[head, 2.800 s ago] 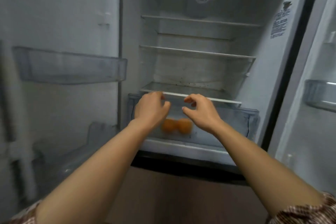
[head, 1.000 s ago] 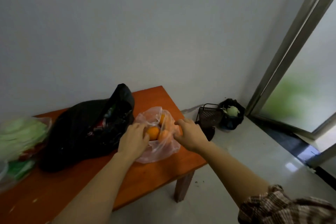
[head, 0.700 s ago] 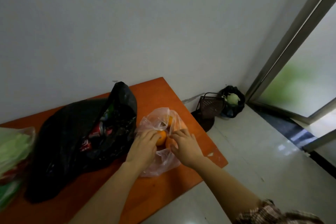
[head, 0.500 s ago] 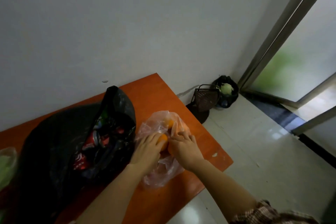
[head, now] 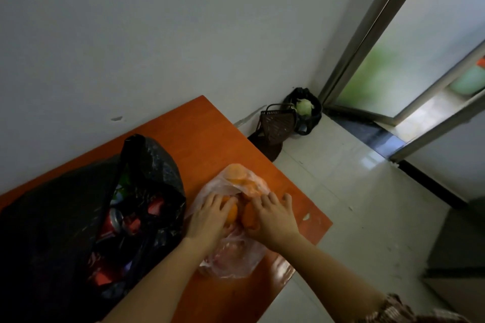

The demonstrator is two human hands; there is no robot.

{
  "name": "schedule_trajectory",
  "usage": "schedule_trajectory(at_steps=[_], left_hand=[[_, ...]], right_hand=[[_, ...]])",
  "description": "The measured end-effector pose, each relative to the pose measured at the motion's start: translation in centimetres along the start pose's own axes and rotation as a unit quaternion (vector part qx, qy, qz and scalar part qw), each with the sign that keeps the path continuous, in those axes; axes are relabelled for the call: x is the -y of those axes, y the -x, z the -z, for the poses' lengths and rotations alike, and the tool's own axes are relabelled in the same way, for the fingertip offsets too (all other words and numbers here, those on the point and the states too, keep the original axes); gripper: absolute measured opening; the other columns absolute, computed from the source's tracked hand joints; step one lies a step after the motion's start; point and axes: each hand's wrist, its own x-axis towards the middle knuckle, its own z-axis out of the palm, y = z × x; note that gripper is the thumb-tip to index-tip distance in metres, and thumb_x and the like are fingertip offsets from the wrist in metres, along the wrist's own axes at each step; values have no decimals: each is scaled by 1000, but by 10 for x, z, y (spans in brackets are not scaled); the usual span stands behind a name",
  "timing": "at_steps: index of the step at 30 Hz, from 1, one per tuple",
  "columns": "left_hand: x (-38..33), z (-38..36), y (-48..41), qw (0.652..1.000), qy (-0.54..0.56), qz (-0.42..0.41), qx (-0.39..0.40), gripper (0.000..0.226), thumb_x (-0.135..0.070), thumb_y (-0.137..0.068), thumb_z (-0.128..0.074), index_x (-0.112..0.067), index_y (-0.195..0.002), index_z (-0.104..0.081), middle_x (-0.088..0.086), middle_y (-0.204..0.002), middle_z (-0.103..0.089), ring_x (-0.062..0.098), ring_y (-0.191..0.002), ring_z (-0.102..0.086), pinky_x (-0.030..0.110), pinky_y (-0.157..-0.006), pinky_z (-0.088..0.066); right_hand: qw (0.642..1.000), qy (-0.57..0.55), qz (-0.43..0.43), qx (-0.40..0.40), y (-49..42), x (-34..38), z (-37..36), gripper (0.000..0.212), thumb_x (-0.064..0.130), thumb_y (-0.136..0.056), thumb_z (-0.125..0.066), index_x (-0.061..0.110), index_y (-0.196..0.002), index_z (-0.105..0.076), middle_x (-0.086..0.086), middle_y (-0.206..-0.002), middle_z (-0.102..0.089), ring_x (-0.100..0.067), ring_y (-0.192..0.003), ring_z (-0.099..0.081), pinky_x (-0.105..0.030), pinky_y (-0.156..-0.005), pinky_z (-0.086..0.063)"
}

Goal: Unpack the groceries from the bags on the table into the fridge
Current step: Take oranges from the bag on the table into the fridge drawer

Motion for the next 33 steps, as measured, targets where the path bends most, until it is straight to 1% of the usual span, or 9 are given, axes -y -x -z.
schedule_trajectory(at_steps=[2, 5, 7, 9, 13, 22, 24, 28, 33], left_hand=[[-1, 1, -4, 1000, 6, 23, 16, 67, -29, -89, -60, -22, -146, -27, 4, -148, -31, 25, -139, -24, 33, -110, -30], [-4, -1, -7, 998, -2, 50, 37, 68, -28, -90, -59, -19, -146, -22, 7, -151, -23, 27, -141, -19, 34, -110, -28], [-4, -2, -8, 997, -4, 61, 45, 66, -26, -90, -59, -18, -145, -23, 9, -149, -25, 29, -139, -21, 35, -110, -28], [-2, -4, -7, 996, 5, 73, 42, 65, -24, -89, -60, -18, -143, -25, 9, -148, -28, 28, -138, -22, 35, -109, -29], [0, -7, -3, 994, 44, 93, 42, 78, -29, -84, -68, -17, -146, -22, 8, -152, -26, 29, -140, -21, 38, -110, -31], [-4, -8, 9, 978, 125, 159, 52, 60, -38, -83, -67, -13, -132, -42, 8, -136, -47, 26, -121, -48, 35, -92, -47], [-5, -9, 15, 978, 131, 156, 51, 67, -36, -81, -69, -13, -136, -38, 9, -138, -45, 26, -123, -48, 35, -93, -47], [-10, -4, 28, 975, 154, 152, 43, 84, -38, -78, -67, -14, -147, -24, 8, -145, -39, 28, -127, -44, 38, -94, -47], [-18, 22, 43, 956, 250, 155, -11, 79, -57, -67, -69, -27, -135, -40, 2, -130, -49, 26, -111, -54, 35, -82, -48]], right_hand=[[1000, 4, -17, 15, -3, 3, -3, 94, 66, -29, -84, 14, -104, -64, -6, -92, -68, -26, -85, -64, -55, -76, -48], [997, -4, -54, 61, -7, 12, -5, 99, 71, -26, -83, 10, -102, -62, -9, -92, -68, -28, -89, -60, -56, -81, -47], [995, -18, -69, 67, -5, 15, -1, 95, 78, -49, -72, 10, -113, -57, -11, -112, -65, -30, -108, -55, -58, -94, -38], [994, -58, -84, 40, -2, 14, 3, 70, 65, -78, -53, 13, -125, -48, -10, -131, -52, -28, -126, -41, -56, -106, -23], [986, -115, -121, 18, 5, 10, 10, 54, 56, -90, -32, 16, -120, -51, -6, -125, -55, -23, -119, -41, -51, -106, -20], [989, 2, -112, 102, 14, 13, 3, 76, 46, -84, -65, 5, -141, -34, -13, -141, -40, -30, -134, -30, -56, -112, -15], [990, 12, -100, 99, 17, 11, 3, 78, 47, -83, -66, 6, -141, -33, -13, -142, -39, -31, -135, -29, -56, -113, -13], [993, -54, -81, 69, 21, 6, 5, 83, 55, -78, -66, 16, -143, -32, -8, -145, -37, -28, -135, -28, -55, -112, -14], [982, -185, -47, -1, 33, -4, 24, 81, 64, -72, -65, 29, -139, -37, 0, -136, -40, -22, -126, -29, -44, -102, -22]])
